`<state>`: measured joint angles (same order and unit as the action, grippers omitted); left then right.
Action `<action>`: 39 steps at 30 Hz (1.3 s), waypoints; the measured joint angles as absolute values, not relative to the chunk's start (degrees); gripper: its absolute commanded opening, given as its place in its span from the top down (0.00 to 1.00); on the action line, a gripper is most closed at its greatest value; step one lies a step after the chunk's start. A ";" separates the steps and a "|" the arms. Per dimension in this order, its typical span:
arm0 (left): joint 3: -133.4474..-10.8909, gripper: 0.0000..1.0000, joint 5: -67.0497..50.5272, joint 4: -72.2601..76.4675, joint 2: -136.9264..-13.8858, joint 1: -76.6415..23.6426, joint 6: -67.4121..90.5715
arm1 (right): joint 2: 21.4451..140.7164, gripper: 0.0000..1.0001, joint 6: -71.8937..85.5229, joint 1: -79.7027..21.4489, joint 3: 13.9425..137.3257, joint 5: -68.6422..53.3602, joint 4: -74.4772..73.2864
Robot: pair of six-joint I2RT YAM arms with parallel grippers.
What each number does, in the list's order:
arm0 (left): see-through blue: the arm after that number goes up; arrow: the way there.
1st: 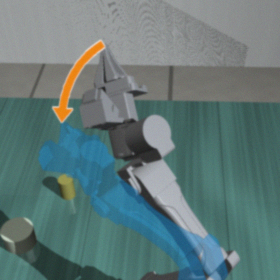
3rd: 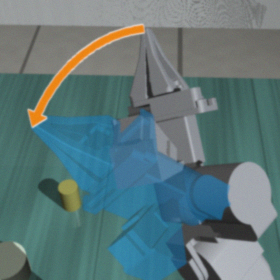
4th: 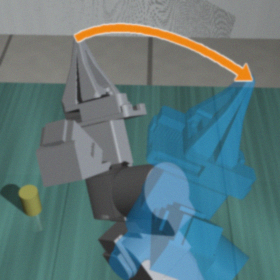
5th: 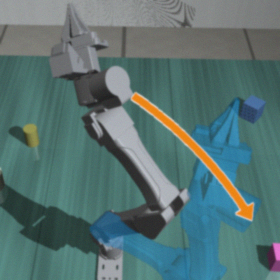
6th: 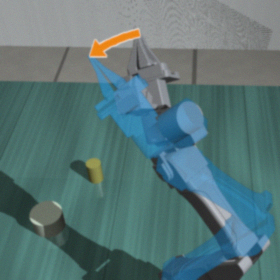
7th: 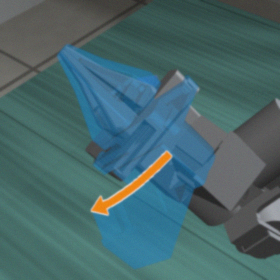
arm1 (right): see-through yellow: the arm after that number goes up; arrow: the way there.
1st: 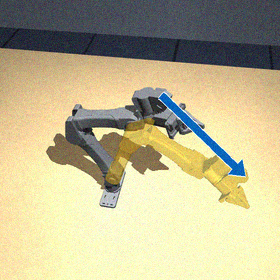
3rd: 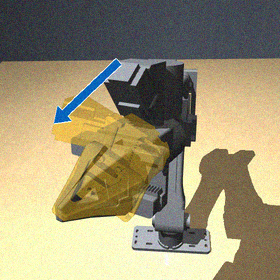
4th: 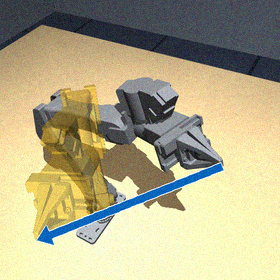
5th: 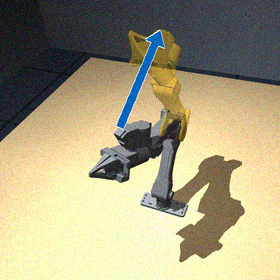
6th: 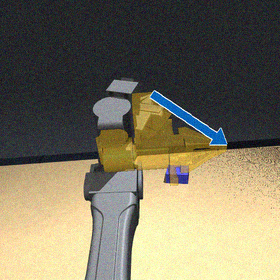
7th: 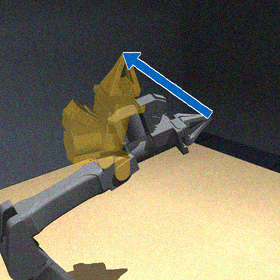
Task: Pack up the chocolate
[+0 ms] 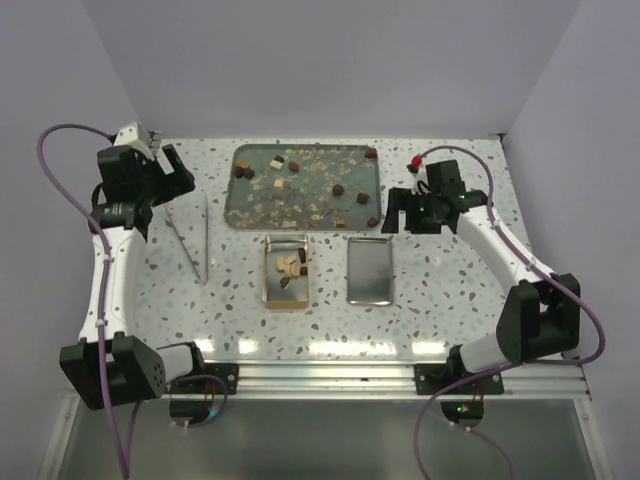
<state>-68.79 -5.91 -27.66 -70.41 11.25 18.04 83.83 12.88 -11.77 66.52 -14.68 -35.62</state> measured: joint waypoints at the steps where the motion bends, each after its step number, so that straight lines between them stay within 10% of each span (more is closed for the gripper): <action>1: -68.79 0.00 -6.83 -27.73 -69.56 11.22 17.78 | 83.92 0.16 12.88 -12.78 66.17 -13.54 -35.90; 15: -61.25 0.01 -7.31 -30.04 -61.80 -3.20 15.73 | 89.52 0.52 15.57 -15.46 58.65 -6.87 -36.03; 39: -58.19 0.11 -5.52 -34.04 -57.04 -4.29 17.37 | 98.63 0.77 14.61 -17.65 58.37 -6.76 -30.57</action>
